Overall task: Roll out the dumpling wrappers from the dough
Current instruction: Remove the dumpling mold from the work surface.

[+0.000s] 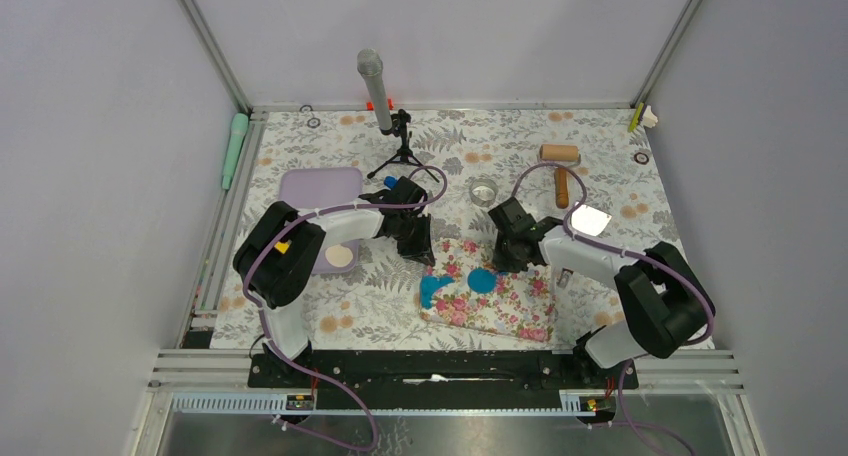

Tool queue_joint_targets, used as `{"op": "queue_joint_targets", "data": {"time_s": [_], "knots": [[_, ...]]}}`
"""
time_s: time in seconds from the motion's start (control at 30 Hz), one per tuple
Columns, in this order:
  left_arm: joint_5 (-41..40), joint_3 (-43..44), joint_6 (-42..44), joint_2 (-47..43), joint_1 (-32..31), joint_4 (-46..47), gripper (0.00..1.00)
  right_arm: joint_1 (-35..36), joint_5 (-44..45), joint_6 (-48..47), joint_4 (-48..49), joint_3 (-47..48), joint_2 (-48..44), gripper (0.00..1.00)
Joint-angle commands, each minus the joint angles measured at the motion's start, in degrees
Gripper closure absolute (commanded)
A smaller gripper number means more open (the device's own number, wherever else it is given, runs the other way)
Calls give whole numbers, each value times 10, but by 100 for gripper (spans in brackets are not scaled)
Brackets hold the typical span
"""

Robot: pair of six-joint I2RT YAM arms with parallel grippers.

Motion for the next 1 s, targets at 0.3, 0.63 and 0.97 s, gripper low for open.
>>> {"op": "queue_joint_targets", "data": {"time_s": [0.3, 0.63, 0.97], "knots": [[-37, -14, 7, 15, 6, -38, 100, -12, 56, -7, -109, -40, -87, 80], [-27, -15, -2, 16, 6, -25, 100, -10, 11, -3, -38, 7, -114, 77], [-27, -14, 2, 13, 7, -34, 100, -10, -17, 8, 29, 35, -7, 87]]}}
